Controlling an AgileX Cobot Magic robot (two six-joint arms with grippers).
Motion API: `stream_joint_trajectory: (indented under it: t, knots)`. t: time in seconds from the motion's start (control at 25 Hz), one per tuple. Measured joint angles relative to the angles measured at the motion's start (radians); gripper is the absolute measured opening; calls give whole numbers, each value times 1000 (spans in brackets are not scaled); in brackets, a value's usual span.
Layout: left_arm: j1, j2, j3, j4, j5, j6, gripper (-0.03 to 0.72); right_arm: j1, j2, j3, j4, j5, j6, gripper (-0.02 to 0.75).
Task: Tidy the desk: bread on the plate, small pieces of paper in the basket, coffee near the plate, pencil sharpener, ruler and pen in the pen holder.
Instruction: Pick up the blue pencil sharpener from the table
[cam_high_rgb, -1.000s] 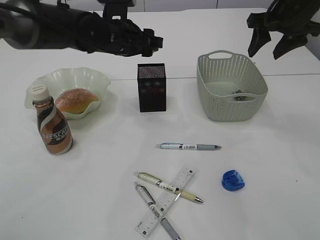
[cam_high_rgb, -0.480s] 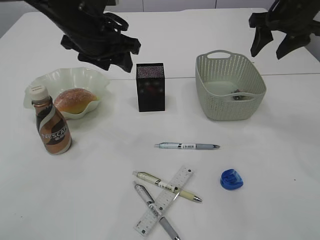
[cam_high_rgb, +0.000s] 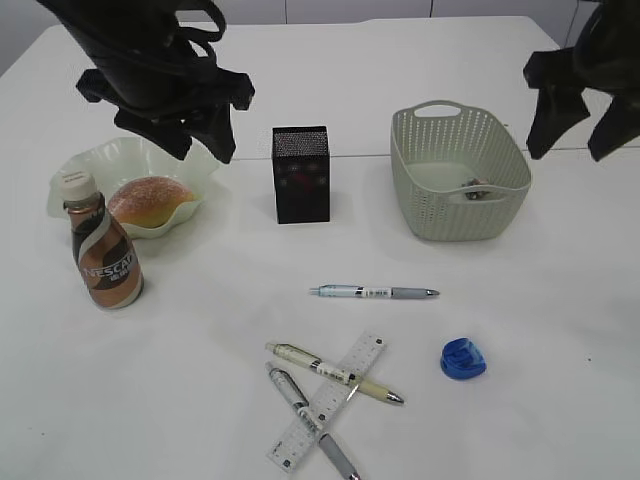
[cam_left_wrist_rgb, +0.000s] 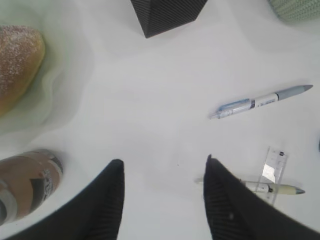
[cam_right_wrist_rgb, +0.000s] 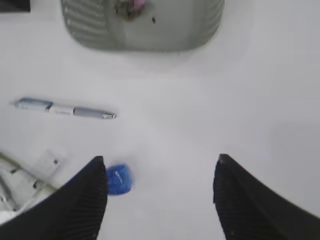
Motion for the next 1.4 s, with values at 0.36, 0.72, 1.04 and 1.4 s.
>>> stream_joint_trajectory:
  t: [0.36, 0.72, 1.04, 1.4]
  knots:
    - [0, -71, 0, -8, 157, 0, 370, 162, -122, 293, -47, -2, 82, 489]
    - [0, -96, 0, -5, 228, 0, 363, 170, -101, 358, 31, -82, 90, 489]
    - [0, -96, 0, -5, 228, 0, 349, 214, 2, 360, 34, -106, 74, 493]
    - [0, -96, 0, 26, 228, 0, 312, 274, 156, 360, -56, -191, 74, 501]
